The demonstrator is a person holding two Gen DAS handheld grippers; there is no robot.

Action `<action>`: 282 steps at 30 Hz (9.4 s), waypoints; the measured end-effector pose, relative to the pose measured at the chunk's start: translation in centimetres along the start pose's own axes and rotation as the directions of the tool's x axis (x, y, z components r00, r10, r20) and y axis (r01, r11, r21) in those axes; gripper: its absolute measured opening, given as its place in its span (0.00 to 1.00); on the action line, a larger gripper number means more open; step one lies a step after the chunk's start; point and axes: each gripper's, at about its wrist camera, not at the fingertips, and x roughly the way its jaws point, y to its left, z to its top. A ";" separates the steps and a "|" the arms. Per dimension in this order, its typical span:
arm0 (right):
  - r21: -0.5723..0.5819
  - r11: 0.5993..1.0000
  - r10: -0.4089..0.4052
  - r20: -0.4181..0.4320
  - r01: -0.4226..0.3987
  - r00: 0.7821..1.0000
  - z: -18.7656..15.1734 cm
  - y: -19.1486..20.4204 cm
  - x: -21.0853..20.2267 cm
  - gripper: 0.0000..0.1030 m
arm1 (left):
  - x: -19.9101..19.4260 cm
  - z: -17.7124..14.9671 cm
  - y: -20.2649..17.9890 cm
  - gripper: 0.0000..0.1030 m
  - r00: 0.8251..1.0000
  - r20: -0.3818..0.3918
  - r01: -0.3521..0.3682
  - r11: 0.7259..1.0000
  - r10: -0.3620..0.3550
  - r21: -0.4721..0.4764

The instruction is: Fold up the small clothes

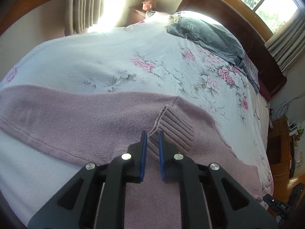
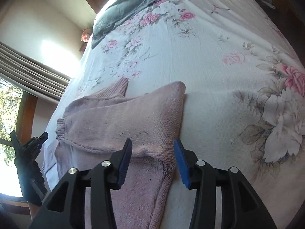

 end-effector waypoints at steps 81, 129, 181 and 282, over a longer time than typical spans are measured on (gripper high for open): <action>-0.263 0.959 -0.113 -0.022 0.103 0.993 -8.9 12.8 4.4 0.73 | -6.9 4.8 12.9 0.07 0.969 0.205 0.152 0.988 -0.141 -0.039; -0.113 0.973 0.163 -0.275 -0.200 0.948 0.0 23.2 16.4 0.71 | -2.1 -1.0 18.5 0.46 0.981 -0.047 0.190 0.982 -0.191 -0.026; -0.297 0.937 -0.219 -0.082 0.186 0.972 0.6 13.0 8.7 0.08 | 6.8 -2.4 -2.6 0.55 0.963 -0.228 0.204 0.939 -0.142 0.277; -0.454 0.827 0.280 -0.178 -0.331 0.943 -5.2 13.4 6.3 0.25 | 2.7 -8.0 -9.2 0.53 0.704 -0.502 0.710 0.476 -0.503 0.518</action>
